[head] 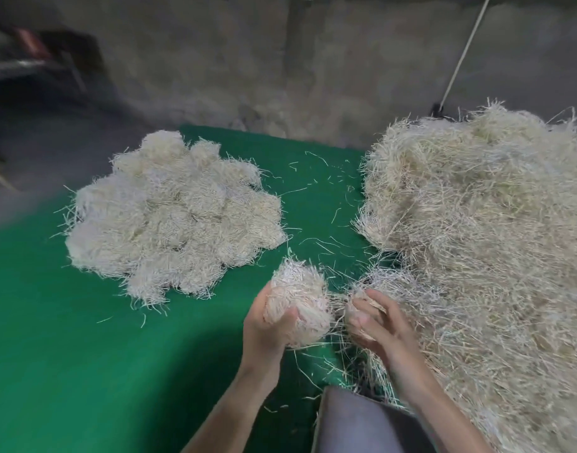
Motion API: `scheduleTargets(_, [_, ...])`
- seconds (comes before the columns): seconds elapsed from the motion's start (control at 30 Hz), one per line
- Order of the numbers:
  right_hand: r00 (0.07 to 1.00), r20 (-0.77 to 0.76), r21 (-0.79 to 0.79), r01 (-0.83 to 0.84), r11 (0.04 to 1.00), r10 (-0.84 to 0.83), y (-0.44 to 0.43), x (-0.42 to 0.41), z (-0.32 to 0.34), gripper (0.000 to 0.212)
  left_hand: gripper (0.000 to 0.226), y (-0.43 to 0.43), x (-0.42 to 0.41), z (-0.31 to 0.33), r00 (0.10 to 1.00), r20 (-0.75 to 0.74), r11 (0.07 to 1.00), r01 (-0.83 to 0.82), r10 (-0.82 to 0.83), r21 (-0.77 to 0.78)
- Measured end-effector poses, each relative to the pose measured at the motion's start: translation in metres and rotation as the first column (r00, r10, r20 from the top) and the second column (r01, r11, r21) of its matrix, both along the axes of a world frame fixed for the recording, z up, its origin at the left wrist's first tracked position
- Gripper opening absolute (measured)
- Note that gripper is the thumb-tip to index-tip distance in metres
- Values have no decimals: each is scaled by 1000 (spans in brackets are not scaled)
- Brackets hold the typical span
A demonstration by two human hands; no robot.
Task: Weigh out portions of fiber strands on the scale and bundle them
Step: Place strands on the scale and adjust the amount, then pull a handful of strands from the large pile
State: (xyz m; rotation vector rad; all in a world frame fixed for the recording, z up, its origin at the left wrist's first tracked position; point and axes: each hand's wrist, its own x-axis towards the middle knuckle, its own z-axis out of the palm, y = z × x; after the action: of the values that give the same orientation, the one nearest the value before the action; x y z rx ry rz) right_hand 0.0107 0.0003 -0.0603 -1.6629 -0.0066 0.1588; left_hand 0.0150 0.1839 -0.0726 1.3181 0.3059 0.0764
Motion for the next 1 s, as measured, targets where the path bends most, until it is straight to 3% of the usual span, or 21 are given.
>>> scheduleTargets(0.13, [987, -137, -390, -131, 911, 83, 5, 33, -36, 25, 79, 59, 46, -30, 994, -67, 980, -67, 81, 186])
scheduleTargets(0.23, [943, -270, -579, -321, 749, 195, 7, 51, -62, 35, 77, 92, 83, -53, 973, -187, 976, -94, 132, 198])
scheduleTargets(0.37, [874, -397, -653, -484, 582, 281, 10, 60, -84, 48, 26, 114, 128, -69, 981, -186, 944, 4, 61, 330])
scheduleTargets(0.53, [840, -444, -701, -542, 464, 311, 5, 63, -93, 52, 46, 128, 151, -90, 987, -158, 790, 77, 26, 608])
scheduleTargets(0.67, [829, -450, -709, -558, 431, 333, 3, 66, -92, 51, 36, 129, 146, -92, 989, -110, 636, 21, 101, 772])
scheduleTargets(0.73, [831, -446, -713, -555, 428, 334, 1, 65, -95, 50, 39, 123, 135, -88, 992, -19, 511, -47, 123, 858])
scheduleTargets(0.8, [832, -448, -709, -554, 435, 328, -1, 63, -96, 50, 44, 112, 123, -88, 987, 141, 272, -157, 80, 949])
scheduleTargets(0.87, [834, -451, -709, -551, 440, 317, -2, 61, -97, 50, 48, 96, 117, -88, 980, 188, 97, -181, -70, 979])
scheduleTargets(0.93, [837, -449, -708, -546, 448, 312, -2, 57, -98, 51, 50, 81, 119, -91, 948, 59, -53, -79, -311, 995])
scheduleTargets(1.0, [845, -436, -708, -535, 462, 310, -4, 54, -99, 51, 49, 76, 125, -99, 897, -169, -233, 77, -409, 969])
